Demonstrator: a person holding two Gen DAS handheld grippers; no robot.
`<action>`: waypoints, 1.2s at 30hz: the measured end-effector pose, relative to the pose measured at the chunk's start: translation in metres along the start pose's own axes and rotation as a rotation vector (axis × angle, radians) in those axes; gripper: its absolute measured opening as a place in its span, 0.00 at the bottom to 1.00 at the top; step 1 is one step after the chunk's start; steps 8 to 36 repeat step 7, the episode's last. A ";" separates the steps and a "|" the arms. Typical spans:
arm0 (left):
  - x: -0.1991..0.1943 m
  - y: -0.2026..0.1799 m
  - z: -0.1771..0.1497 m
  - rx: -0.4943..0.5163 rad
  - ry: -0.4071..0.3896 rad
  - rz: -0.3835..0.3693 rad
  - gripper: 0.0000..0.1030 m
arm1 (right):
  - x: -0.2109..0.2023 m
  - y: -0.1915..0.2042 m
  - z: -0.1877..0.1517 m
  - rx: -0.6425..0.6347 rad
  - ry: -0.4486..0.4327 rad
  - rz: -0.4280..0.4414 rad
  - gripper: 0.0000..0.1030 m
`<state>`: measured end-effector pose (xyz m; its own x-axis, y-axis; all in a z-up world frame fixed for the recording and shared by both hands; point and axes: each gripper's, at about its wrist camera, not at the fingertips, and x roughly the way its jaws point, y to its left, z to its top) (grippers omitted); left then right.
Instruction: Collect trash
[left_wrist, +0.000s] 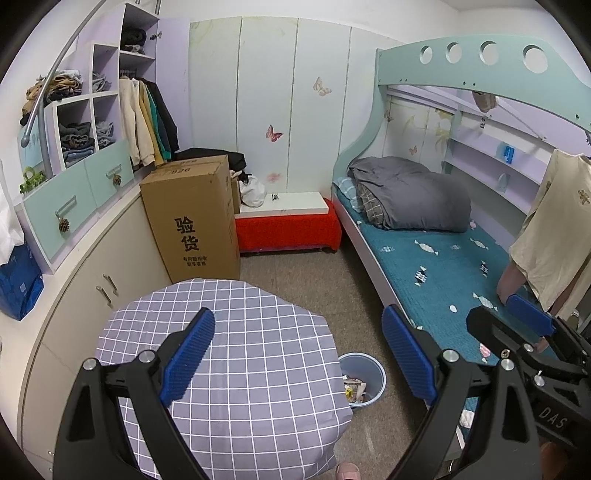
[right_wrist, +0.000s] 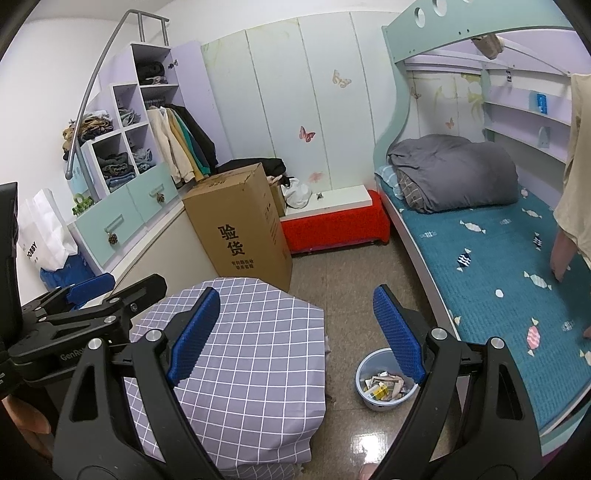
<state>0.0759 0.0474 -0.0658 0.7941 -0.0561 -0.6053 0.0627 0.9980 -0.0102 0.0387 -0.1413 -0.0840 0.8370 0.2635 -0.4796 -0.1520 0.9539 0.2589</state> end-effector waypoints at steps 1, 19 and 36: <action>0.002 0.002 0.000 -0.002 0.005 0.001 0.88 | 0.002 0.001 0.000 -0.001 0.006 0.001 0.81; 0.017 0.015 -0.012 -0.027 0.062 0.025 0.88 | 0.020 0.005 -0.007 -0.010 0.050 0.013 0.81; 0.017 0.015 -0.012 -0.027 0.062 0.025 0.88 | 0.020 0.005 -0.007 -0.010 0.050 0.013 0.81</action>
